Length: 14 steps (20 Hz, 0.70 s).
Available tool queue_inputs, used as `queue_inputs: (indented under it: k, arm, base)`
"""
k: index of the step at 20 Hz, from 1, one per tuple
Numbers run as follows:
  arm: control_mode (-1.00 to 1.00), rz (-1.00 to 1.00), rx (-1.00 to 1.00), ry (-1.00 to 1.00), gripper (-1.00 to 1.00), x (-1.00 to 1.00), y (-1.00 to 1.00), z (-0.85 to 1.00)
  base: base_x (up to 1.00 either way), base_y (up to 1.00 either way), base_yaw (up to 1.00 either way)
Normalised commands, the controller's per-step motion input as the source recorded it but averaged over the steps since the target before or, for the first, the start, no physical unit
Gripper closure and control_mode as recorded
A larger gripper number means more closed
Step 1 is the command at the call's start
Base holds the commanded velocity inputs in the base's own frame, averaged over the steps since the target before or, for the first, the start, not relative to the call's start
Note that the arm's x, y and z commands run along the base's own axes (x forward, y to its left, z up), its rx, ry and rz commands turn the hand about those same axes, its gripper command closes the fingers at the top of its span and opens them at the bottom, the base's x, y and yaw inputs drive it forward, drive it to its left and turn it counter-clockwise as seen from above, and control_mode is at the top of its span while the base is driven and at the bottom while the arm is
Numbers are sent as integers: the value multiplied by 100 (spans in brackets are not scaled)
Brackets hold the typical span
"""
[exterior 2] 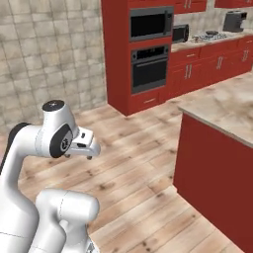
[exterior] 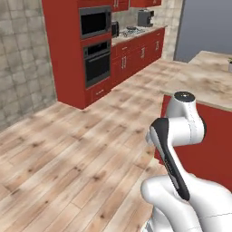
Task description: Place the cold items (kiwi and avocado) from the fridge in one tupperware on the dining counter. Place the warm items (kebab skewer and hot dog) in the stove area in another tupperware.
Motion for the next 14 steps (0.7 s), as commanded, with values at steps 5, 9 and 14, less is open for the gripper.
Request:
queue_inputs:
  k: [5,9,14]
  arm:
    - [100,0,0,0,-100,0,0,0]
    - [100,0,0,0,-100,0,0,0]
    - [100,0,0,0,-100,0,0,0]
  base:
    - [100,86,-51]
    - [100,81,-50]
    - [100,13,-40]
